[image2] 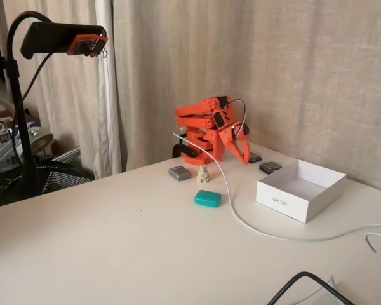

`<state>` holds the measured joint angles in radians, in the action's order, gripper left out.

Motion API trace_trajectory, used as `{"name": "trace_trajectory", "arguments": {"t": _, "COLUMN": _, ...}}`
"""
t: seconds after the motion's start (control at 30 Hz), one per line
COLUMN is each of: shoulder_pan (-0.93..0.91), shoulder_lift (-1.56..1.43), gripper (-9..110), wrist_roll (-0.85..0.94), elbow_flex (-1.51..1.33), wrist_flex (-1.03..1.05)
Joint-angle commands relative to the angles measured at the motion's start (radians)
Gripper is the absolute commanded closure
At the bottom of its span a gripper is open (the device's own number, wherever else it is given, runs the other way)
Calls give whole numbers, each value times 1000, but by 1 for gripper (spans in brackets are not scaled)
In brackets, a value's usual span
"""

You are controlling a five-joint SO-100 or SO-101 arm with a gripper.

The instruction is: Grasp the green cube and put it in the bin.

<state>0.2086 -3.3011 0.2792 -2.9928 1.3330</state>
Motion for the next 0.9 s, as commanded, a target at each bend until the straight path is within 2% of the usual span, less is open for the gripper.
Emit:
{"name": "trace_trajectory", "arguments": {"t": 0.0, "shoulder_pan": 15, "shoulder_lift": 2, "gripper": 104, "wrist_roll": 6, "elbow_flex": 46, "wrist_flex": -84}}
{"name": "trace_trajectory", "arguments": {"t": 0.1, "shoulder_pan": 28, "shoulder_lift": 127, "gripper": 104, "wrist_roll": 0, "elbow_flex": 158, "wrist_flex": -232}}
{"name": "trace_trajectory", "arguments": {"t": 0.23, "shoulder_pan": 58, "shoulder_lift": 472, "gripper": 103, "wrist_roll": -67, "elbow_flex": 528, "wrist_flex": -293}}
{"name": "trace_trajectory", "arguments": {"t": 0.37, "shoulder_pan": 41, "shoulder_lift": 888, "gripper": 101, "wrist_roll": -163, "elbow_flex": 1106, "wrist_flex": -133}}
{"name": "trace_trajectory", "arguments": {"t": 0.47, "shoulder_pan": 0, "shoulder_lift": 1135, "gripper": 91, "wrist_roll": -212, "elbow_flex": 1508, "wrist_flex": 14}}
{"name": "trace_trajectory", "arguments": {"t": 0.53, "shoulder_pan": -40, "shoulder_lift": 1236, "gripper": 85, "wrist_roll": -213, "elbow_flex": 1666, "wrist_flex": 28}}
{"name": "trace_trajectory", "arguments": {"t": 0.7, "shoulder_pan": -201, "shoulder_lift": 1379, "gripper": 65, "wrist_roll": -252, "elbow_flex": 1758, "wrist_flex": -58}}
{"name": "trace_trajectory", "arguments": {"t": 0.87, "shoulder_pan": -388, "shoulder_lift": 1499, "gripper": 64, "wrist_roll": -293, "elbow_flex": 1729, "wrist_flex": 115}}
